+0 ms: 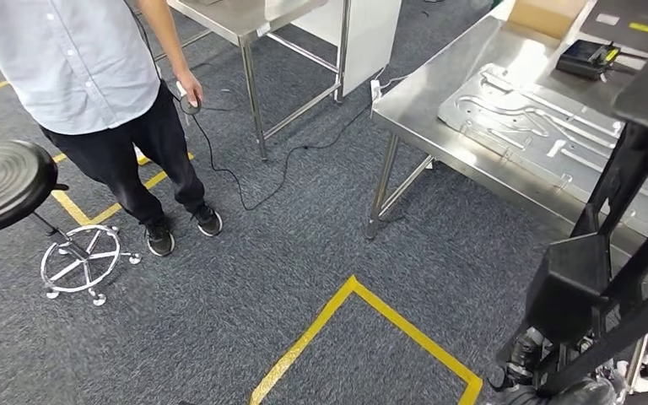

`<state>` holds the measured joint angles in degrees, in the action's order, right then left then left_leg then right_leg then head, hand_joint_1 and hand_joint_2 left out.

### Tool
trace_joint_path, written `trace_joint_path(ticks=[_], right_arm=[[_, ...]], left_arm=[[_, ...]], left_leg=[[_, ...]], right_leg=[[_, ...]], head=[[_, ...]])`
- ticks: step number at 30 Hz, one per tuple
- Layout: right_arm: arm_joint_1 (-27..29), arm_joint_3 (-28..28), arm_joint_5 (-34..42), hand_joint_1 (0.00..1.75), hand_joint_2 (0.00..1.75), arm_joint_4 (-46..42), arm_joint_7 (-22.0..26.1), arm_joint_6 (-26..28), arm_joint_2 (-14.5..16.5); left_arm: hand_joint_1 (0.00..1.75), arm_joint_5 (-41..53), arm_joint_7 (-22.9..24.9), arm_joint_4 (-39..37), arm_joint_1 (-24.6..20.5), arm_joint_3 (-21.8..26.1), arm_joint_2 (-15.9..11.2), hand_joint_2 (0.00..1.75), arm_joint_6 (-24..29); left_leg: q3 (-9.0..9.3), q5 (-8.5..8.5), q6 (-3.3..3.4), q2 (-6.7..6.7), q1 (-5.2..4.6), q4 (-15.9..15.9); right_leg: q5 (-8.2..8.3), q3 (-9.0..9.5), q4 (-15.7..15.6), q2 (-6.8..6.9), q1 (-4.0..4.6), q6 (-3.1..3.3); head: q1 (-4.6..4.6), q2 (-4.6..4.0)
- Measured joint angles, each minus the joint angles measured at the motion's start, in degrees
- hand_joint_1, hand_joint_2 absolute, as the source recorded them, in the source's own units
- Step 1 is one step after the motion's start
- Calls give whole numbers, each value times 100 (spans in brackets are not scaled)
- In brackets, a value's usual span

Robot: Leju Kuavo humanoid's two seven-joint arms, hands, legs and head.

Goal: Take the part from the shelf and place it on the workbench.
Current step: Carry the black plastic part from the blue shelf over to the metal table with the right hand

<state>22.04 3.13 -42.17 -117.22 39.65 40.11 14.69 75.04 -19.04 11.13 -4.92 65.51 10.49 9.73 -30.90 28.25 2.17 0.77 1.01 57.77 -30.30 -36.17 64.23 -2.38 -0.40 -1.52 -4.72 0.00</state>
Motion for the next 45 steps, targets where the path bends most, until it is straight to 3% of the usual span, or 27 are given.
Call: trace_joint_path(ticks=[2, 3, 4, 6, 8, 10, 12, 14, 16, 18, 19, 20, 21, 23, 25, 27, 29, 31, 33, 34, 35, 36, 38, 40, 43, 45], right_arm=[[-16, -1, -1, 175, 175, 13, 0, -1, -4], [-17, -2, 1, 175, 175, 24, -1, -2, -9], [-17, -4, 2, 175, 175, 34, -1, -2, -16], [-23, -6, 3, 175, 175, 44, -2, -2, -28], [-50, -6, 3, 175, 175, 44, -2, -2, -37], [-77, -9, 3, 175, 175, 44, -2, -1, -44], [-82, -15, 3, 175, 175, 44, -1, 0, -48], [-93, -24, 2, 175, 175, 44, -1, 0, -49], [-109, -33, 1, 175, 175, 46, 0, 0, -49], [-112, -41, 1, 175, 175, 53, 0, 0, -52], [-112, -46, 1, 175, 175, 57, 0, 0, -54], [-112, -51, 1, 175, 175, 62, 0, 0, -56], [-113, -56, 1, 175, 175, 66, 0, 0, -57], [-118, -63, 1, 175, 175, 71, -1, 0, -62], [-127, -66, 1, 175, 175, 78, -2, 0, -71], [-129, -68, 1, 175, 175, 84, -2, 0, -81], [-136, -70, -3, 175, 175, 88, -4, 0, -93], [-172, -70, -19, 175, 175, 96, -15, 0, -116], [-200, -70, -38, 175, 175, 116, -31, 0, -148], [-202, -70, -42, 175, 175, 128, -40, 0, -163], [-202, -70, -41, 175, 175, 138, -50, 0, -177], [-202, -70, -37, 175, 175, 143, -58, 0, -188], [-208, -70, -23, 175, 175, 145, -68, 0, -205], [-216, -72, -5, 175, 175, 145, -78, 0, -219], [-215, -75, 7, 175, 175, 144, -92, 0, -229], [-225, -76, 7, 175, 175, 144, -93, 0, -231]], left_arm=[[0, 7, 1, -1, 12, -3, 0, 175, 0], [0, 10, -2, -1, 18, -3, 1, 175, 0], [0, 14, -11, -1, 20, -5, 3, 175, -1], [0, 20, -38, -1, 11, -15, 10, 175, -1], [0, 27, -59, -1, 1, -32, 17, 175, -1], [0, 39, -66, -1, -13, -45, 21, 175, -1], [0, 51, -68, -1, -31, -61, 23, 175, -2], [0, 60, -70, 0, -37, -85, 24, 175, -2], [0, 67, -73, 0, -31, -107, 24, 175, -2], [0, 77, -62, -1, -13, -121, 24, 175, -4], [0, 83, -52, -1, -3, -126, 24, 175, -5], [0, 91, -41, -1, 4, -131, 24, 175, -7], [0, 96, -32, -1, 8, -134, 23, 175, -7], [0, 106, -14, -1, 14, -138, 20, 175, -7], [0, 124, -1, -1, 11, -141, 17, 175, -7], [0, 148, 2, -1, -4, -145, 18, 175, -11], [0, 163, 1, 0, -11, -151, 21, 175, -30], [0, 181, -3, 0, -7, -161, 22, 175, -53], [0, 197, -4, 0, 5, -169, 21, 175, -63], [0, 201, -4, -1, 9, -174, 20, 175, -66], [0, 202, -4, -1, 8, -179, 20, 175, -66], [0, 204, -4, -1, 5, -186, 21, 175, -66], [0, 207, -4, -1, -2, -205, 22, 175, -65], [0, 210, -5, -1, -8, -230, 21, 175, -64], [0, 215, -7, 0, -27, -260, 20, 175, -64], [0, 216, -11, -1, -31, -270, 20, 175, -63]], left_leg=[[-4, 5, 19, -126, -5, -4], [-3, 11, 19, -192, -6, -2], [2, 20, 16, -258, -6, -1], [33, 45, -6, -369, -6, -1], [73, 83, -58, -455, -27, 5], [104, 114, -119, -539, -53, 5], [136, 141, -176, -618, -56, -4], [82, 307, -227, -483, -39, 188], [-191, 660, -258, -246, -23, 807], [-526, 899, -274, -159, -22, 1472], [-601, 865, -277, -146, -22, 1585], [-574, 715, -273, -135, -22, 1475], [-458, 487, -263, -104, -21, 1168], [-172, 147, -221, 99, -12, 453], [-54, 82, -174, 248, -20, 149], [-44, 59, -115, 178, -28, 116], [-21, 13, -29, 68, -12, 53], [-12, -10, 30, -51, -9, 15], [-16, -2, 46, -180, -14, 17], [-14, 6, 45, -246, -15, 20], [-8, 16, 39, -308, -15, 24], [3, 29, 28, -365, -15, 27], [42, 67, -17, -460, -30, 36], [78, 101, -80, -541, -52, 38], [132, 140, -172, -634, -58, 26], [46, 341, -217, -464, -42, 282]], right_leg=[[-341, -351, 724, 152, -17, -53], [-402, -469, 966, 174, -31, -72], [-355, -492, 1013, 191, -45, -83], [-10, -209, 476, 271, -54, -74], [258, 175, -267, 486, -13, -14], [301, 302, -552, 578, 41, 53], [320, 298, -577, 467, 38, 113], [347, 319, -627, 366, 1, 188], [360, 328, -649, 268, -14, 238], [359, 324, -639, 149, -7, 250], [356, 325, -627, 79, -4, 251], [351, 326, -611, 6, -4, 248], [341, 327, -589, -66, -6, 241], [315, 306, -531, -192, -7, 209], [313, 262, -496, -291, -11, 148], [332, 232, -501, -373, -23, 71], [244, 169, -376, -229, -22, 6], [-54, -83, 153, 48, -25, -50], [-335, -425, 841, 164, -45, -94], [-344, -505, 997, 185, -55, -107], [-251, -481, 946, 206, -64, -113], [-76, -346, 681, 244, -68, -108], [251, 62, -95, 463, -40, -61], [348, 266, -507, 608, 13, 11], [361, 264, -567, 468, 20, 112], [396, 291, -628, 354, -14, 189]], head=[[-3, 0], [-4, 0], [-3, 0], [-4, 0], [-2, 0], [2, 0], [4, 0], [6, 0], [10, 0], [13, 0], [13, 0], [13, 0], [13, 0], [10, 0], [10, 0], [13, 0], [7, 0], [-1, 0], [-2, 0], [-2, 0], [-2, 0], [-2, 0], [-2, 0], [1, 0], [3, 0], [8, 0]])
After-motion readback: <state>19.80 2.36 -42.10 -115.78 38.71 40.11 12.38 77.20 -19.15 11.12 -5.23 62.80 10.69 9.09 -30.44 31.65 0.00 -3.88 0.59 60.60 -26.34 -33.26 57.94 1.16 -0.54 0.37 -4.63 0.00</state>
